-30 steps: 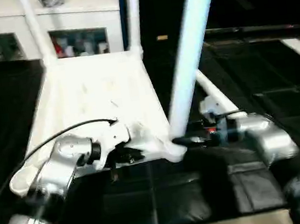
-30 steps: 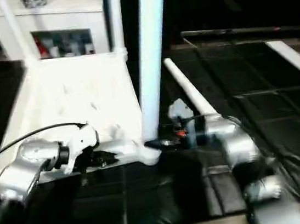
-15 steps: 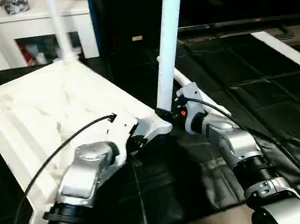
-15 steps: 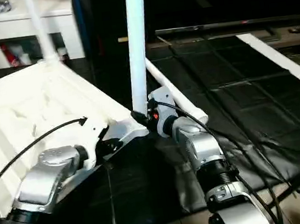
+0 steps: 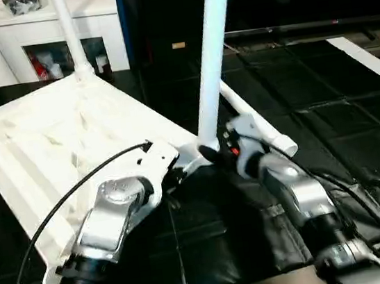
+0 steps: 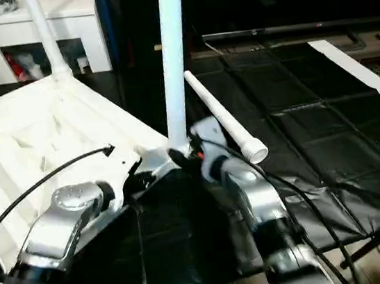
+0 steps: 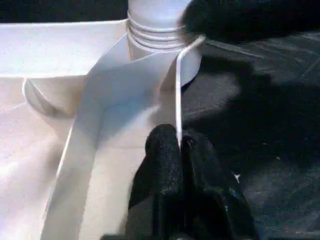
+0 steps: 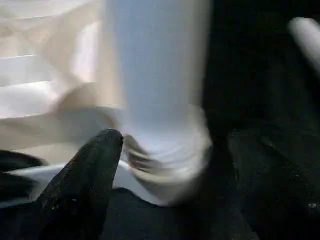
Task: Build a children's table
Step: Rotate leg to tighten, then rotate table base
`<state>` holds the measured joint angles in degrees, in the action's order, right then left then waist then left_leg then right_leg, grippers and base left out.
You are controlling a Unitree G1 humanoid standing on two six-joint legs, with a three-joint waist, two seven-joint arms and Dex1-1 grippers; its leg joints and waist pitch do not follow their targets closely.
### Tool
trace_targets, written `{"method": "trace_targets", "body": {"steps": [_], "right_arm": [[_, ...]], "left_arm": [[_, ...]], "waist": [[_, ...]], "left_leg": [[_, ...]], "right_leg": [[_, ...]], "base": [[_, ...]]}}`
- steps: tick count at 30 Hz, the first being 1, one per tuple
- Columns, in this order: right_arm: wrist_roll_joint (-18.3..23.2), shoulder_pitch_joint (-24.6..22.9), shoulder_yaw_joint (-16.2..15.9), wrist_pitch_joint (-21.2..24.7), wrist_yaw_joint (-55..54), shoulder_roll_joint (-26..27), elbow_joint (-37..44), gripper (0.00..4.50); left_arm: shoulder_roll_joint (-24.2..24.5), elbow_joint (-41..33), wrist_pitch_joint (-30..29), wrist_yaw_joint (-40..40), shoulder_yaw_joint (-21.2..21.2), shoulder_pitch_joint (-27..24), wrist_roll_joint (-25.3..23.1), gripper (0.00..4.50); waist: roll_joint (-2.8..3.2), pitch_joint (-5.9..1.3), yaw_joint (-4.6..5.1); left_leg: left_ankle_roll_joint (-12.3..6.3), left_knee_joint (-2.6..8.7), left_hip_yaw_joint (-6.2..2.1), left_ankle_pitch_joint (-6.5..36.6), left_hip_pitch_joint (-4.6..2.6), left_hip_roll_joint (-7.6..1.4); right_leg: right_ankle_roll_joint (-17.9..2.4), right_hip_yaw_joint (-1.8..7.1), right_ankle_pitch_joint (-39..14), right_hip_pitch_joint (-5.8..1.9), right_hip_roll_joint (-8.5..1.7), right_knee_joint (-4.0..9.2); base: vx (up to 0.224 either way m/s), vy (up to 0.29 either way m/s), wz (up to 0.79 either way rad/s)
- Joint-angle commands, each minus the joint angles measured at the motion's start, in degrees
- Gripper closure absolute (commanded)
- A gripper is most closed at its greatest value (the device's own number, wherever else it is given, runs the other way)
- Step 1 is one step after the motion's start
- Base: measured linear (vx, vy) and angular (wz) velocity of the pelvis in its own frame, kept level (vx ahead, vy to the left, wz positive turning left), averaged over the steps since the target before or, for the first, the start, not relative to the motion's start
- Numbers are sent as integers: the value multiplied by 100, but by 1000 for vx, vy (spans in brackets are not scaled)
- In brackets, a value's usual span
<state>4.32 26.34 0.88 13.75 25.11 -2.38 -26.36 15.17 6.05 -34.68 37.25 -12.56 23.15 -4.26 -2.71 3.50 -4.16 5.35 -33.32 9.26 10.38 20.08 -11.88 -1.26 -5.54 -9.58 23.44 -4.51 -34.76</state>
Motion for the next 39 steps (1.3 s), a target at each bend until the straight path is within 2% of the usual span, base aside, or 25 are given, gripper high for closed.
{"method": "trace_targets", "body": {"steps": [1, 3, 4, 6, 7, 9, 10, 13, 15, 16, 18, 19, 21, 22, 23, 24, 25, 26, 27, 28, 31, 33, 36, 39], "right_arm": [[257, -170, 314, 118, -40, -61, 572, 51], [443, -315, 328, 171, 150, -81, 892, 34], [570, -514, 192, 178, 517, -189, 1232, 21], [646, -651, 61, 232, 771, -282, 1432, 7], [638, -728, -38, 269, 896, -344, 1486, 3], [632, -774, -102, 302, 939, -379, 1514, 0], [597, -821, -197, 337, 1017, -419, 1512, 0], [490, -823, -366, 445, 1047, -439, 1501, 0], [447, -825, -602, 678, 1187, -525, 1631, 0], [312, -818, -856, 798, 1336, -665, 1682, 0], [268, -814, -925, 834, 1367, -702, 1679, 0], [241, -804, -990, 882, 1388, -739, 1668, 0], [207, -780, -1038, 899, 1395, -755, 1622, 0], [172, -749, -1078, 924, 1393, -760, 1560, 0], [122, -715, -1122, 939, 1381, -767, 1499, 0], [122, -715, -1122, 939, 1381, -767, 1499, 0], [93, -678, -1210, 1001, 1374, -782, 1457, 0], [93, -678, -1210, 1001, 1374, -782, 1457, 0], [113, -673, -1254, 1090, 1387, -790, 1481, 0], [120, -673, -1331, 1202, 1416, -798, 1509, 0], [110, -671, -1366, 1239, 1431, -808, 1517, 0], [28, -659, -1460, 1293, 1442, -833, 1463, 0], [11, -658, -1460, 1313, 1429, -822, 1431, 0], [3, -651, -1485, 1307, 1392, -822, 1370, 0]], "left_arm": [[-58, -158, 428, -94, 156, 148, 114, 406], [-122, -200, 422, -108, 231, 110, 228, 392], [-183, -347, 384, -39, 311, 75, 400, 385], [-204, -452, 394, 29, 344, 59, 506, 361], [-241, -515, 379, -17, 432, 74, 566, 353], [-264, -537, 384, -64, 491, 88, 599, 341], [-280, -566, 407, -104, 610, 122, 676, 329], [-154, -691, 328, -192, 916, 198, 779, 329], [178, -805, 186, -360, 1187, 225, 673, 329], [601, -814, 44, -532, 1387, 214, 407, 329], [770, -802, -6, -566, 1461, 197, 317, 329], [978, -781, -41, -592, 1504, 173, 197, 329], [1297, -750, -72, -575, 1514, 110, 11, 354], [1588, -724, -158, -592, 1574, 47, -152, 354], [1836, -703, -247, -628, 1644, -14, -289, 365], [1836, -703, -247, -628, 1644, -14, -289, 365], [2257, -642, -362, -715, 1652, -165, -516, 388], [2257, -642, -362, -715, 1652, -165, -516, 400], [2448, -576, -414, -794, 1587, -264, -659, 404], [2628, -482, -490, -882, 1494, -395, -816, 406], [2649, -467, -528, -894, 1471, -429, -851, 443], [2761, -512, -738, -889, 1237, -499, -1075, 443], [2873, -511, -817, -872, 1097, -559, -1271, 443], [2964, -517, -914, -798, 996, -652, -1267, 443]], "waist": [[30, -388, -52], [31, -405, -86], [6, -396, -108], [5, -393, -120], [-34, -384, -133], [-12, -369, -137], [-29, -365, -139], [25, -355, -138], [36, -353, -121], [40, -359, -120], [28, -349, -101], [42, -357, -110], [56, -366, -120], [86, -368, -128], [77, -369, -105], [86, -371, -109], [92, -373, -143], [106, -370, -153], [85, -351, -119], [90, -352, -117], [110, -347, -129], [132, -336, -147], [116, -336, -165], [124, -330, -161]], "left_leg": [[-31, 401, -1, 1206, 19, -96], [-77, 388, 10, 1117, 7, -110], [-119, 388, 14, 1082, 33, -116], [-157, 392, 16, 1076, 39, -121], [-183, 389, 27, 1101, 32, -117], [-175, 395, 30, 1176, 21, -120], [-155, 392, 31, 1228, 29, -106], [-92, 405, 10, 1380, 17, -105], [-66, 415, -8, 1419, 22, -99], [-56, 414, -16, 1427, 15, -99], [-61, 417, -16, 1412, 29, -91], [-45, 407, -11, 1382, -7, -97], [-24, 412, -16, 1300, -13, -113], [-10, 411, -18, 1315, -38, -122], [6, 417, -20, 1290, -11, -116], [17, 413, -16, 1270, -17, -117], [33, 403, -2, 1303, -71, -128], [44, 401, -9, 1348, -75, -127], [46, 428, -22, 1429, -10, -110], [54, 427, -21, 1480, -23, -106], [86, 430, -31, 1562, -48, -117], [122, 438, -37, 1712, -70, -125], [150, 447, -55, 1806, -56, -122], [152, 449, -66, 1865, -46, -109]], "right_leg": [[-620, 312, -1877, -332, -356, 471], [-657, 319, -1647, -329, -361, 453], [-705, 313, -1497, -345, -353, 428], [-753, 311, -1463, -341, -355, 421], [-732, 311, -1606, -333, -361, 445], [-706, 316, -1816, -311, -363, 474], [-655, 309, -1985, -314, -362, 491], [-554, 300, -2259, -298, -360, 523], [-484, 291, -2279, -306, -340, 519], [-469, 289, -2241, -306, -331, 508], [-453, 291, -2240, -312, -323, 507], [-468, 297, -2203, -285, -324, 498], [-564, 310, -1965, -286, -324, 462], [-656, 319, -1758, -253, -315, 429], [-720, 321, -1578, -286, -307, 401], [-776, 325, -1482, -287, -313, 393], [-856, 331, -1443, -251, -325, 408], [-896, 330, -1428, -236, -322, 383], [-844, 329, -1537, -291, -307, 376], [-787, 336, -1663, -282, -320, 399], [-776, 341, -1806, -261, -336, 418], [-798, 342, -1900, -234, -335, 441], [-760, 344, -1979, -251, -350, 446], [-702, 339, -2155, -251, -356, 463]], "base": [[0, 0, 0], [0, 0, 0], [0, 0, 0], [0, 0, 0], [0, 0, 0], [0, 0, 0], [0, 0, 0], [0, 0, 0], [0, 0, 0], [0, 0, 0], [0, 0, 0], [0, 0, 0], [0, 0, 0], [0, 0, 0], [0, 0, 0], [0, 0, 0], [0, 0, 0], [0, 0, 0], [0, 0, 0], [0, 0, 0], [0, 0, 0], [0, 0, 0], [0, 0, 0], [0, 0, 0]]}}
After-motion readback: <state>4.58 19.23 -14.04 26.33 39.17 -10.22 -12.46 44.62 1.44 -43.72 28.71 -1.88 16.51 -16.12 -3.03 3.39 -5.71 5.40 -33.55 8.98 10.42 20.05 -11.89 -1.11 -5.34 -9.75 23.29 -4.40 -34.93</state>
